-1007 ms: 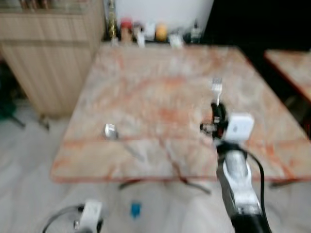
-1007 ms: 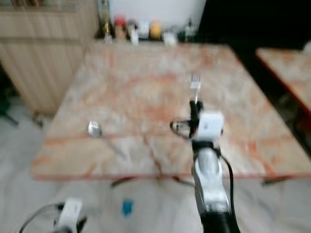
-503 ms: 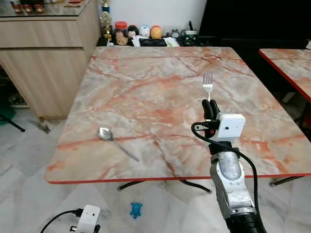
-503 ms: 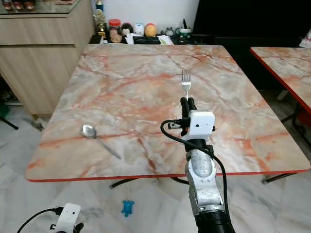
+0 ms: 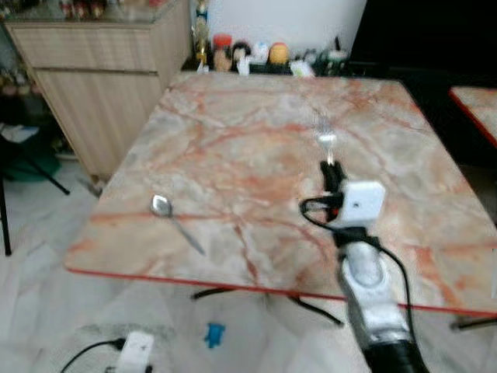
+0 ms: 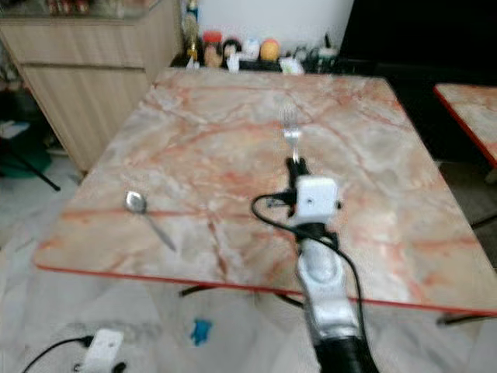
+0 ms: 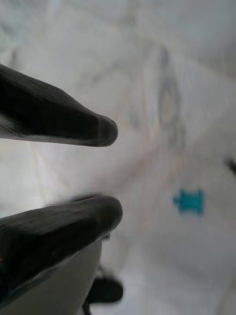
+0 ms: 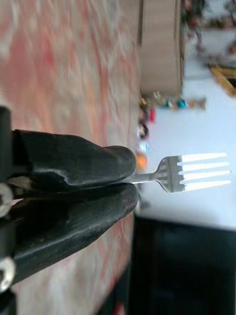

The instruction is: Setting the table

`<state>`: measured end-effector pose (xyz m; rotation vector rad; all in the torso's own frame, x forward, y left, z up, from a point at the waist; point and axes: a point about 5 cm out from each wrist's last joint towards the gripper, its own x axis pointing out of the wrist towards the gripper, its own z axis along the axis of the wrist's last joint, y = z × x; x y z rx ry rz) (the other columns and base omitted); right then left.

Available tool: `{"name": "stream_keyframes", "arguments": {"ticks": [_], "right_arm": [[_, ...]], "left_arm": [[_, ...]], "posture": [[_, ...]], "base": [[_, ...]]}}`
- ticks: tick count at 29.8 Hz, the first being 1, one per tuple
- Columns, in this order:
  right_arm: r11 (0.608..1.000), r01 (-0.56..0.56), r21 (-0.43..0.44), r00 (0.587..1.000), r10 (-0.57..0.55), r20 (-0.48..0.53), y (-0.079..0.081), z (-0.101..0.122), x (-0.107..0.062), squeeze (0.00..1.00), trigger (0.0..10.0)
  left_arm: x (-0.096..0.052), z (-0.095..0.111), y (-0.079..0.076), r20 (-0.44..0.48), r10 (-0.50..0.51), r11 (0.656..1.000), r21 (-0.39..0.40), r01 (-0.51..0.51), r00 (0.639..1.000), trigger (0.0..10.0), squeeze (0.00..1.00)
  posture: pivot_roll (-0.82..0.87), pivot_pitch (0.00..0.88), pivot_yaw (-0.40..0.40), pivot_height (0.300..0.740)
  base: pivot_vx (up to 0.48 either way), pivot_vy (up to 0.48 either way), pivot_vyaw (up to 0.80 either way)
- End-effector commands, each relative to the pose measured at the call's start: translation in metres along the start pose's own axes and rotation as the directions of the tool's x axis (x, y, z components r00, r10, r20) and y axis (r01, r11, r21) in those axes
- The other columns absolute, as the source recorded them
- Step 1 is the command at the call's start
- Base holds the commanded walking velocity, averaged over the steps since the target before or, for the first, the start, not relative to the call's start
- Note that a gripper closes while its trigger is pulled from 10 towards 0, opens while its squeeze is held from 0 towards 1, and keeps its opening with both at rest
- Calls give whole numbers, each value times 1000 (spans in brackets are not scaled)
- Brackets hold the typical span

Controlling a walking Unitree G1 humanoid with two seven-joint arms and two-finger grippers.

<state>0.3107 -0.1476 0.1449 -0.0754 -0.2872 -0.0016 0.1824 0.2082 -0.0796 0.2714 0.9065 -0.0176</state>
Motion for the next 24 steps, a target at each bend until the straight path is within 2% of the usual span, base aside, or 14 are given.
{"name": "stream_keyframes", "arguments": {"ticks": [1,24], "right_arm": [[1000,-20,10,1000,20,18,8,5,2,0,10000],[1000,-8,-1,1000,8,13,5,5,4,0,10000]], "left_arm": [[-2,-7,7,-24,15,1000,14,-15,1000,10000,0],[-2,-7,9,-27,13,1000,14,-12,1000,10000,0]], "posture": [[102,14,-39,740],[102,14,-40,740]], "base": [[0,-401,0],[0,-403,0]]}}
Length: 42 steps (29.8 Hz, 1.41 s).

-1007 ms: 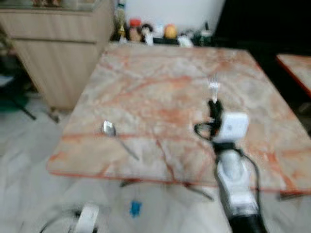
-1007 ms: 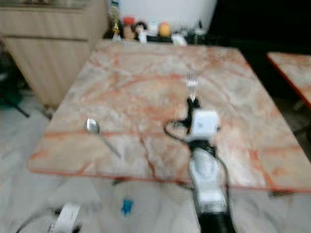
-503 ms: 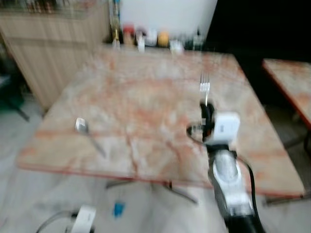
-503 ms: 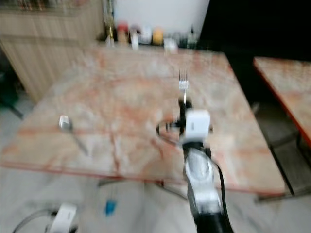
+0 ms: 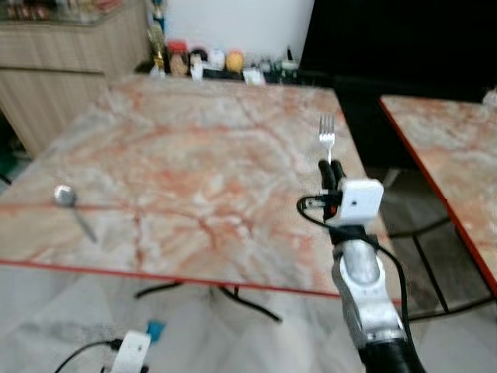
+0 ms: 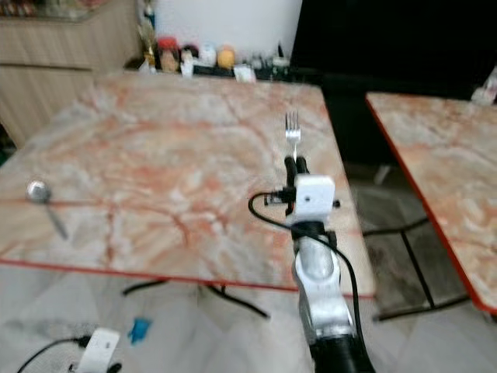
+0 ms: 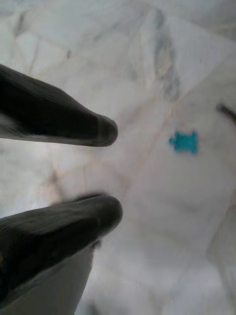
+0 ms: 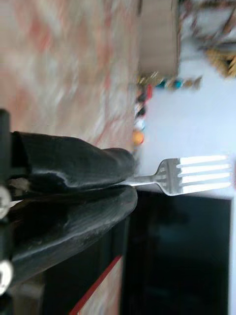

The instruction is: Setting the table

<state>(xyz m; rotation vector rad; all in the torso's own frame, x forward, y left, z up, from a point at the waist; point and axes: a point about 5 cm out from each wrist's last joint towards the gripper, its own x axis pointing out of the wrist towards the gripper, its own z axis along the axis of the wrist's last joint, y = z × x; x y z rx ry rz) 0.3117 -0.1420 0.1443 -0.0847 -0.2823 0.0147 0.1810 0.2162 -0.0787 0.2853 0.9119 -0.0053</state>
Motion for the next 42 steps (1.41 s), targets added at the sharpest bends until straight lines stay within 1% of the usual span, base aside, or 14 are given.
{"name": "stream_keyframes", "arguments": {"ticks": [1,21,42], "right_arm": [[1000,10,5,1000,-10,17,-1,5,4,0,10000],[1000,15,8,1000,-15,20,0,6,4,0,10000],[1000,17,11,1000,-18,12,1,5,4,0,10000]], "left_arm": [[-1,-4,1,-18,-3,1000,5,3,1000,10000,0],[0,0,3,-6,12,1000,-10,-12,1000,10000,0],[0,-1,3,-8,8,1000,-10,-9,1000,10000,0]], "posture": [[103,14,-41,740],[102,24,-39,740],[106,27,-39,740]], "base": [[0,-409,0],[0,-405,0],[0,-404,0]]}}
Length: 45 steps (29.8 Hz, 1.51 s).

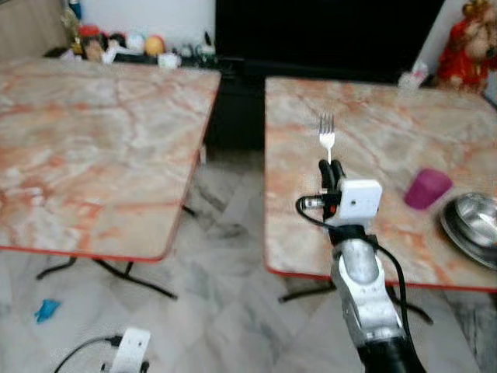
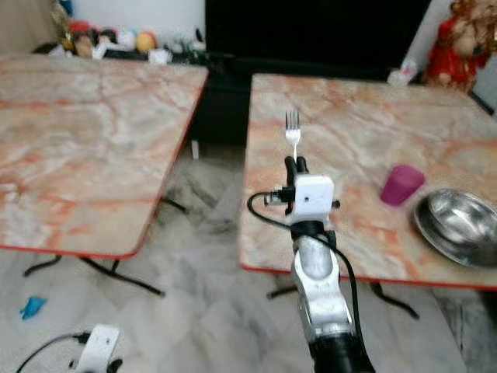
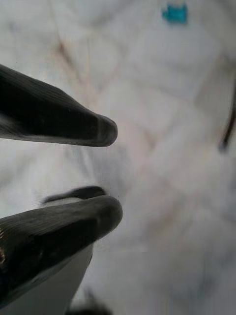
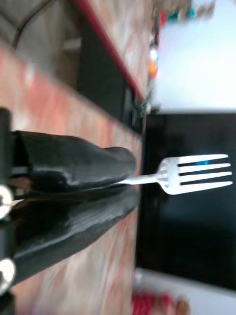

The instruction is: Setting the table

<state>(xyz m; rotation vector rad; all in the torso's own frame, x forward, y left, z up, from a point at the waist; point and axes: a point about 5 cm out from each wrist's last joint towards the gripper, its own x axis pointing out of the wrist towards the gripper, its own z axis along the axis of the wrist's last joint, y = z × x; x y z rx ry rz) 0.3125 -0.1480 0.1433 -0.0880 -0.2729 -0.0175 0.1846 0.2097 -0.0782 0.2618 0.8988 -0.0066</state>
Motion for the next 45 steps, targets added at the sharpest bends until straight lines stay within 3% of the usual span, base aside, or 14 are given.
{"name": "stream_keyframes", "arguments": {"ticks": [1,25,36,45], "right_arm": [[1000,-14,19,1000,13,23,7,6,3,0,10000],[1000,6,22,1000,-7,15,2,5,3,0,10000],[994,104,43,994,-105,8,-7,0,7,0,10000],[988,151,28,989,-151,-4,-17,-4,3,0,10000]], "left_arm": [[-1,-5,9,-22,18,1000,10,-18,1000,10000,0],[-2,-8,9,-30,13,1000,16,-13,999,10000,0],[0,2,22,-14,16,999,35,-15,1000,10000,0],[0,8,32,1,28,998,50,-28,1000,10000,0]], "posture": [[105,27,-38,740],[108,25,-32,740],[143,0,39,740],[139,0,51,740]], "base": [[0,-405,0],[0,-404,0],[0,0,0],[0,0,0]]}}
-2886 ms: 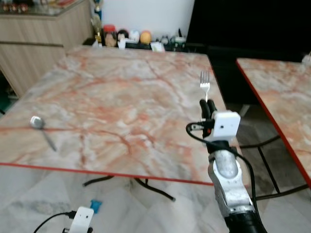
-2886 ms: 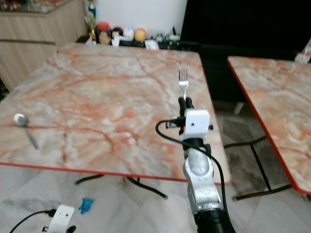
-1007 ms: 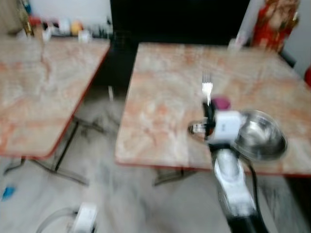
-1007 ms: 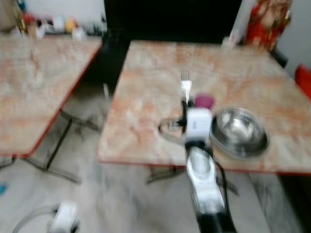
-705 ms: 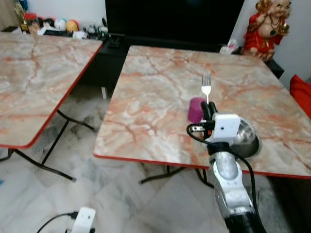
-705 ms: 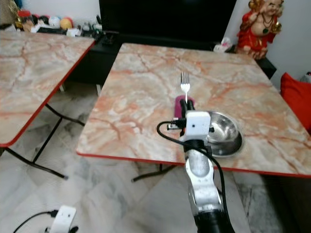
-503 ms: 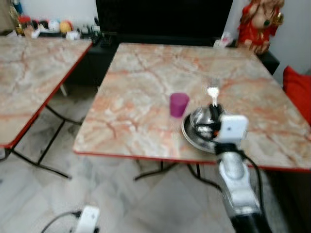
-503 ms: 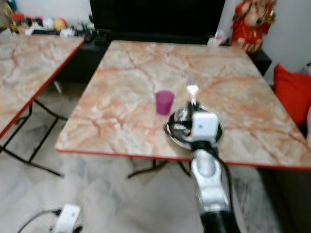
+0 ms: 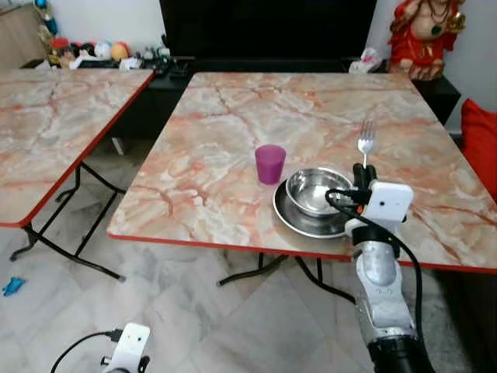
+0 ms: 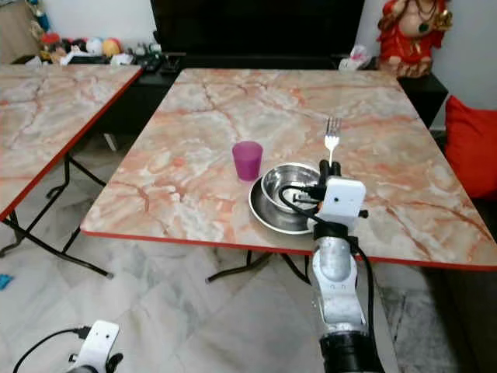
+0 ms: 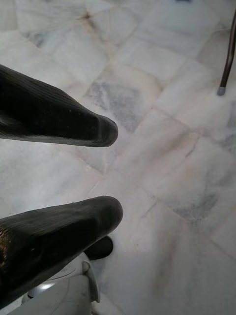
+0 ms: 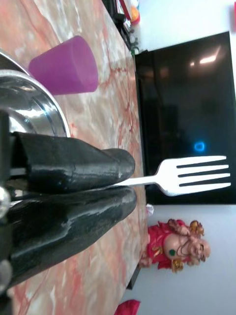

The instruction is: Setting the table

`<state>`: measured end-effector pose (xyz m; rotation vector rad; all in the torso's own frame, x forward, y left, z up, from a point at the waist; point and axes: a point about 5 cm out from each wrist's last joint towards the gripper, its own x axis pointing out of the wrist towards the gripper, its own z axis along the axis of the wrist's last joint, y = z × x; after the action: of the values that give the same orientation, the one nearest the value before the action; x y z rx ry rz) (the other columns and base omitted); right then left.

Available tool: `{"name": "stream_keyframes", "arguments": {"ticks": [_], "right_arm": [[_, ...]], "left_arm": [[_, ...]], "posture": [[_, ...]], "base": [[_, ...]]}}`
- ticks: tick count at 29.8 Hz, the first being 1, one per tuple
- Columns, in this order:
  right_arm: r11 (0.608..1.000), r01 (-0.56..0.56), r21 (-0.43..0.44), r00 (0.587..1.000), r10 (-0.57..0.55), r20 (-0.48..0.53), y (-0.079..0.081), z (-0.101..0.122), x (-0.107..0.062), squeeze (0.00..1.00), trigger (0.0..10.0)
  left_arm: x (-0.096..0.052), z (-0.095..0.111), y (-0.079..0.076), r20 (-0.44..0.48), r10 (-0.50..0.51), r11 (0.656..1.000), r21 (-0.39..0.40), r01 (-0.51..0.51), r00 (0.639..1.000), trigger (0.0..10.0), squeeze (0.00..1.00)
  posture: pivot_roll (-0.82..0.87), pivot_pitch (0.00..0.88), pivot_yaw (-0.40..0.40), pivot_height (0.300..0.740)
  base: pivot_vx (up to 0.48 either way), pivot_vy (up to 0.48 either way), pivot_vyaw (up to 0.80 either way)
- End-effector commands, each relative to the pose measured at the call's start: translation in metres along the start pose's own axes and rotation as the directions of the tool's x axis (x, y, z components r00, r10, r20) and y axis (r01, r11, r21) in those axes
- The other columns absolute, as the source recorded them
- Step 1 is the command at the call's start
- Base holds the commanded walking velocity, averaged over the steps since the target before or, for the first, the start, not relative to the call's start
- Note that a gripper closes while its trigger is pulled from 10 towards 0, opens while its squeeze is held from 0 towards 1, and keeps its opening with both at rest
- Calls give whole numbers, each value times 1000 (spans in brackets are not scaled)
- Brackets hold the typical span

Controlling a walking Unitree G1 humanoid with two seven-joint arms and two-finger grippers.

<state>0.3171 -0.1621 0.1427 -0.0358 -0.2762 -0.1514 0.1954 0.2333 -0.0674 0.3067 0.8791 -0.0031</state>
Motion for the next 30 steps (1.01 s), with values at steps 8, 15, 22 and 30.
{"name": "stream_keyframes", "arguments": {"ticks": [8,15,22,30], "right_arm": [[996,66,-59,998,-66,5,-29,1,1,0,10000],[967,182,-181,983,-180,27,-83,11,2,0,10000],[952,181,-246,983,-184,12,-102,14,1,0,10000],[970,161,-183,985,-168,-25,-92,9,1,0,10000]], "left_arm": [[1,2,3,-5,-2,1000,11,2,1000,10000,0],[0,0,1,-5,-4,1000,4,4,1000,10000,0],[-1,-3,1,-12,-3,1000,0,3,1000,10000,0],[-1,-2,-3,11,-4,999,-47,4,1000,10000,0]], "posture": [[131,0,46,740],[121,0,36,740],[112,10,23,740],[119,17,19,740]], "base": [[0,0,0],[0,0,0],[0,0,0],[0,0,0]]}}
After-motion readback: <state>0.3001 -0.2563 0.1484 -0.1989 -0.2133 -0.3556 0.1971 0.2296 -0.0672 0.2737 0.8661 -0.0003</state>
